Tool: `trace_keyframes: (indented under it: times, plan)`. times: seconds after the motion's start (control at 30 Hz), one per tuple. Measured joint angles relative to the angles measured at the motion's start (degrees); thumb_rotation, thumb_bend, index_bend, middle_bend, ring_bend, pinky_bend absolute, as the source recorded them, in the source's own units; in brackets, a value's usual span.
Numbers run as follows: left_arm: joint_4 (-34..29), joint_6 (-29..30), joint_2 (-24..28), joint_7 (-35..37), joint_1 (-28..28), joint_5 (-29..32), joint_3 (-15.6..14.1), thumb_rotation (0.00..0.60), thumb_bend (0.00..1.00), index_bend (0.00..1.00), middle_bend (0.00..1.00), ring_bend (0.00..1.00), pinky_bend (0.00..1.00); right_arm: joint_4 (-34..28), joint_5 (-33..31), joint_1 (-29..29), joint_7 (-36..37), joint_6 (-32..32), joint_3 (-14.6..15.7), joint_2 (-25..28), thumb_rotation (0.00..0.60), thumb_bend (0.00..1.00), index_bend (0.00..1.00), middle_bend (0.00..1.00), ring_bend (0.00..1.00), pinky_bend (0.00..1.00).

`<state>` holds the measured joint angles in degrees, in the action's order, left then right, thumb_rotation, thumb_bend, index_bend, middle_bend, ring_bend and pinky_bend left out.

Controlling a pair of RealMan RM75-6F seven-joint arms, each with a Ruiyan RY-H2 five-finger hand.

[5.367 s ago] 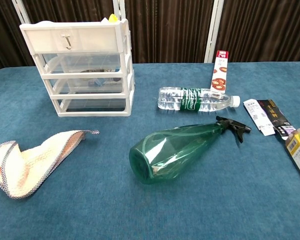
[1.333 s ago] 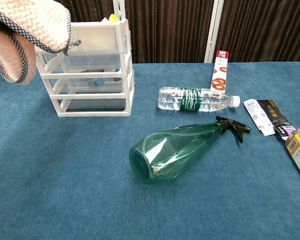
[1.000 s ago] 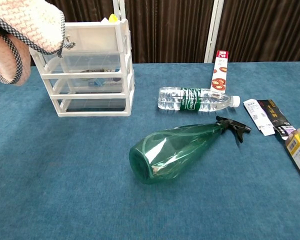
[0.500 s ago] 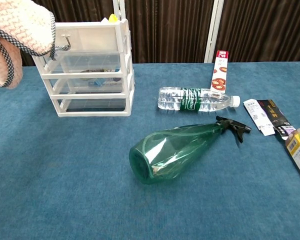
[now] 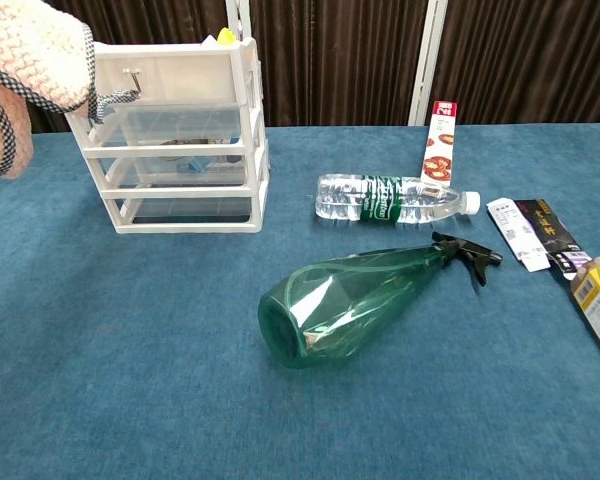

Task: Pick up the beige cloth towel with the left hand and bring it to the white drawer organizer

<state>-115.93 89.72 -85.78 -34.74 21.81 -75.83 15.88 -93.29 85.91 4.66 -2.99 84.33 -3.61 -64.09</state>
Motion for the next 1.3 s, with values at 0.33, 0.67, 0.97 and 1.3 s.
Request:
trace_keyframes:
  times: [0.33, 0.67, 0.97, 1.3]
  plan:
    - [1.5, 0.3, -0.3, 0.9, 0.2, 0.4, 0.8, 0.6, 0.67, 0.94, 0.81, 0.76, 0.76, 0.1, 0.0, 0.0, 0.1, 0.0, 0.0, 0.0, 0.6, 0.0, 0.01, 0.0, 0.0, 0.0]
    - [3.5, 0.7, -0.4, 2.6, 0.0, 1.3, 1.2, 0.6, 0.67, 0.94, 0.81, 0.76, 0.76, 0.0, -0.1, -0.1, 0.0, 0.0, 0.0, 0.0, 0.6, 0.0, 0.01, 0.0, 0.0, 0.0]
    - [5.1, 1.4, -0.1, 4.7, -0.6, 2.6, 2.2, 0.6, 0.67, 0.93, 0.8, 0.76, 0.75, 0.0, 0.1, -0.1, -0.1, 0.1, 0.1, 0.0, 0.6, 0.0, 0.01, 0.0, 0.0, 0.0]
    - [10.1, -0.8, 0.0, 8.6, -1.6, 7.2, 1.8, 0.6, 0.34, 0.6, 0.43, 0.36, 0.47, 0.0, 0.2, -0.2, -0.2, 0.3, 0.1, 0.1, 0.6, 0.0, 0.01, 0.0, 0.0, 0.0]
